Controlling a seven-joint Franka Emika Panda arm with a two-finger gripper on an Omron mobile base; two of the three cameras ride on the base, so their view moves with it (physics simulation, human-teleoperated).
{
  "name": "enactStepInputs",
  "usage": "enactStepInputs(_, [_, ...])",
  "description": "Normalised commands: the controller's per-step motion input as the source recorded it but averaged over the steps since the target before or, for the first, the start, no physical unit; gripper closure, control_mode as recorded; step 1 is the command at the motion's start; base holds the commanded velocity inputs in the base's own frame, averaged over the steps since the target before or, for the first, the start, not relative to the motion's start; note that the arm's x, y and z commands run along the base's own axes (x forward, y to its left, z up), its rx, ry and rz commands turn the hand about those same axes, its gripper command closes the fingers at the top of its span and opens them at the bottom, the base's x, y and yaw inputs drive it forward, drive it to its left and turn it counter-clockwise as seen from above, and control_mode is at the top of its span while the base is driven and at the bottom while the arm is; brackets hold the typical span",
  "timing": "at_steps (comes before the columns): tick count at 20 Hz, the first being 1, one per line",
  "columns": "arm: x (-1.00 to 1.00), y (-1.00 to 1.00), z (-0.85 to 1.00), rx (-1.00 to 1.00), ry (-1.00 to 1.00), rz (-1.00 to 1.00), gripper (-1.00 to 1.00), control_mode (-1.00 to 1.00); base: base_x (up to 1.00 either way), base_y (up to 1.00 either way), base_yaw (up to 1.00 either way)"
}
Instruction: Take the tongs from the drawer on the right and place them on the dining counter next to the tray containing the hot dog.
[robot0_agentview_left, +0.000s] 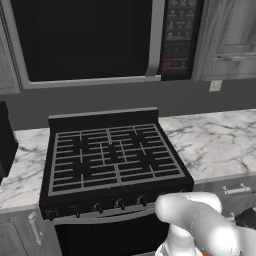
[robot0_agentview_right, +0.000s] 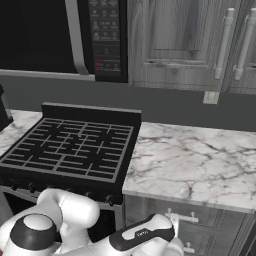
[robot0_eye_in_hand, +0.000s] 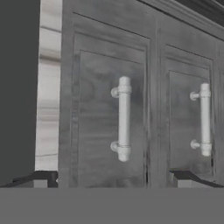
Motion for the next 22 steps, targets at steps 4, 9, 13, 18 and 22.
enactStepInputs(4, [0.26, -0.03, -0.1, 0.01, 0.0, 0.0, -1.0, -1.0, 0.0, 0.0, 0.0])
enactStepInputs(9, [0.28, 0.0, -0.23, 0.01, 0.0, 0.0, -1.0, -1.0, 0.0, 0.0, 0.0])
enactStepInputs(13, [0.28, -0.1, -0.3, 0.02, 0.0, 0.0, -1.0, -1.0, 0.0, 0.0, 0.0])
enactStepInputs(18, [0.23, -0.18, -0.39, 0.0, -0.03, 0.0, -1.0, -1.0, 0.0, 0.0, 0.0])
enactStepInputs(22, [0.2, -0.18, -0.37, 0.0, -0.07, 0.0, -1.0, -1.0, 0.0, 0.0, 0.0])
